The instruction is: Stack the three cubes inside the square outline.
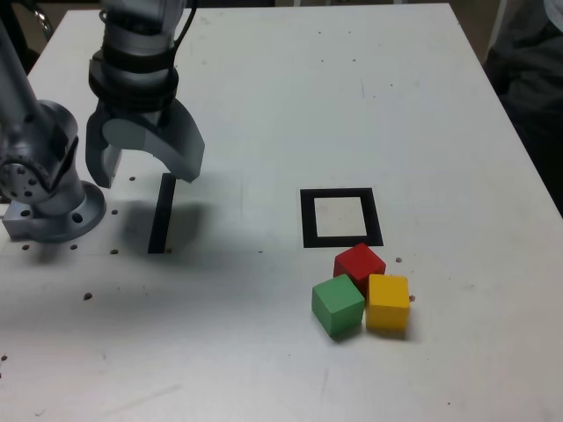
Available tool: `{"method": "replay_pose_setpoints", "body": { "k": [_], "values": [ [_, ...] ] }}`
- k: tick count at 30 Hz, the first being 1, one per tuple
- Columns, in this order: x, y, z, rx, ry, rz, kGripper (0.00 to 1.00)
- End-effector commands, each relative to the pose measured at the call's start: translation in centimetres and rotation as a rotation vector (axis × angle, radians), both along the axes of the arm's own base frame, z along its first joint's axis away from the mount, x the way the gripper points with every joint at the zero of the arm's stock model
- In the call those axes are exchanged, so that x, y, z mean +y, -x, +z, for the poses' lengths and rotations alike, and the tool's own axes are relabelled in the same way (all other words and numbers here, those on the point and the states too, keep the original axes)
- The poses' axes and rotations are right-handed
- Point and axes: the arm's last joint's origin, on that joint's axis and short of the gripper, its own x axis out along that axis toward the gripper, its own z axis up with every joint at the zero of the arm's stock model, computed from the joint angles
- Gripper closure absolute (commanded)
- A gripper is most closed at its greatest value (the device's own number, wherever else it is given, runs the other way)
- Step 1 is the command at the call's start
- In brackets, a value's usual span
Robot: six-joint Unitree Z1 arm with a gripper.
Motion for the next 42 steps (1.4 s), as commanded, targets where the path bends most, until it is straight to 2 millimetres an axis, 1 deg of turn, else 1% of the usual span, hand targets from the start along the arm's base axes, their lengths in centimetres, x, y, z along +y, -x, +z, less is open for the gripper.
{"method": "replay_pose_setpoints", "body": {
  "k": [1,13,20,25,32,42],
  "values": [
    [0.0,0.0,0.1,-0.003,-0.002,0.004,0.01],
    [0.0,-0.3,0.3,-0.009,-0.002,0.003,0.01],
    [-0.2,-1.6,1.0,-0.012,0.006,0.0,0.01],
    [-0.9,-3.6,2.3,-0.026,0.01,-0.021,0.01],
    [-2.6,-7.2,4.9,-0.066,0.0,-0.034,0.01],
    [-4.7,-12.8,6.4,-0.084,-0.008,-0.036,0.01]
  ]
}}
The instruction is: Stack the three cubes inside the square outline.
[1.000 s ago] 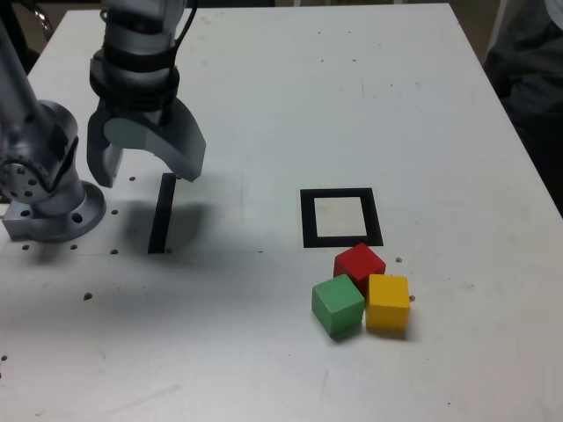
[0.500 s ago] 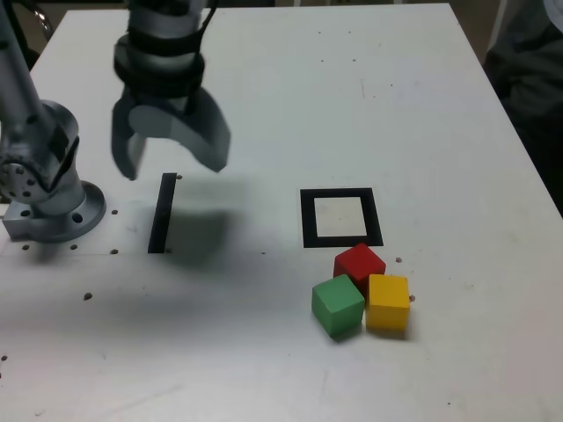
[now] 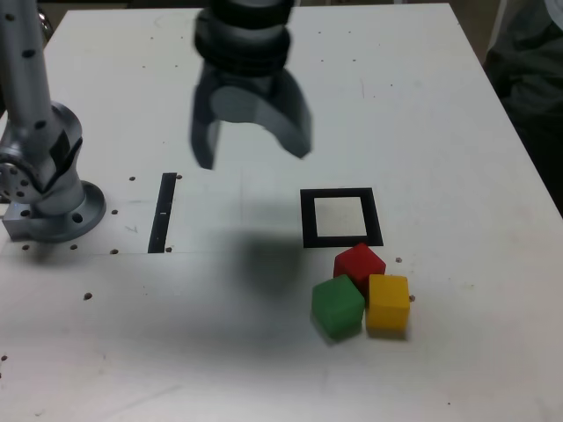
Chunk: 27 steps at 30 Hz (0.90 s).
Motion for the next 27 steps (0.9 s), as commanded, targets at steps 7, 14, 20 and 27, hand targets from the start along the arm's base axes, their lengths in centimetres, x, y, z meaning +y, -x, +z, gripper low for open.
{"method": "replay_pose_setpoints", "body": {
  "k": [7,14,20,27],
  "values": [
    [-1.8,-3.4,-0.4,0.018,-0.007,-0.011,0.01],
    [-3.8,-6.7,-1.7,0.024,0.001,-0.032,0.01],
    [-4.8,-8.8,-3.3,0.046,0.005,-0.042,0.0],
    [-5.4,-10.5,-5.3,0.077,0.014,-0.039,0.01]
  ]
}}
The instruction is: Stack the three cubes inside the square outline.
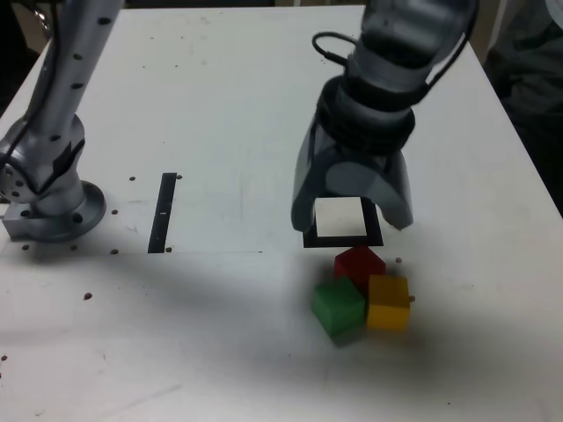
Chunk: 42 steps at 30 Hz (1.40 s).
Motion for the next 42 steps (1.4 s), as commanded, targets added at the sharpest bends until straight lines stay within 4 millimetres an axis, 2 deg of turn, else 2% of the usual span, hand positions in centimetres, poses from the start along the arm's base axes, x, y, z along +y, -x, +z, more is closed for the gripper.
{"method": "replay_pose_setpoints", "body": {
  "k": [1,14,23,34,42],
  "values": [
    [-0.2,-0.5,-0.5,0.011,0.003,-0.001,0.01],
    [-1.0,-2.7,-3.8,0.062,0.027,-0.016,0.01],
    [-0.8,-3.0,-4.1,0.07,0.039,-0.012,0.05],
    [-0.5,-3.0,-4.5,0.089,0.06,0.004,0.2],
    [-0.5,-3.0,-4.6,0.093,0.064,0.009,0.37]
  ]
}}
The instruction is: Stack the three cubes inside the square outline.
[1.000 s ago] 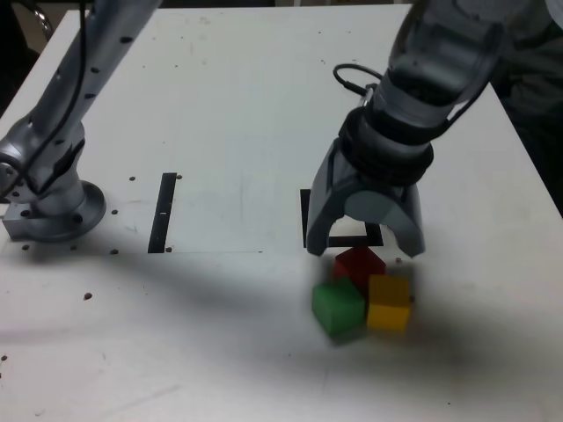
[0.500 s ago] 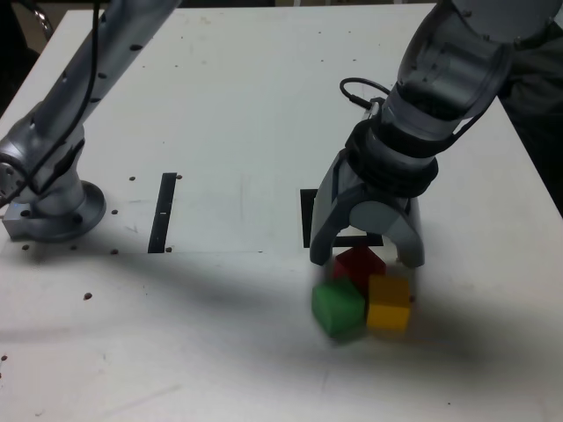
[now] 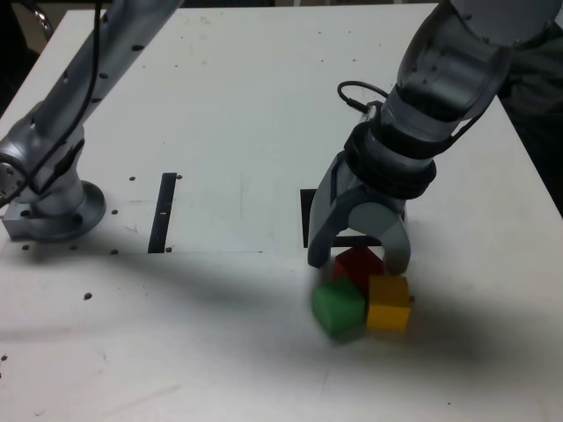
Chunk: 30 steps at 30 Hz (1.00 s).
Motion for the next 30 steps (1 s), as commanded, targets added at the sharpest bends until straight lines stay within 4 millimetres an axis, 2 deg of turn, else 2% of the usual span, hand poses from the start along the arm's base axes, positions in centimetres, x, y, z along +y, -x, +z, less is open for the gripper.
{"method": "replay_pose_setpoints", "body": {
  "k": [1,14,23,30],
  "values": [
    [0.1,0.0,-0.2,0.009,-0.001,0.003,0.38],
    [0.1,0.0,-0.2,0.009,-0.009,0.005,0.6],
    [0.1,0.0,0.2,-0.003,-0.014,0.002,0.68],
    [0.4,0.4,1.2,-0.026,-0.032,-0.006,0.68]
  ]
}}
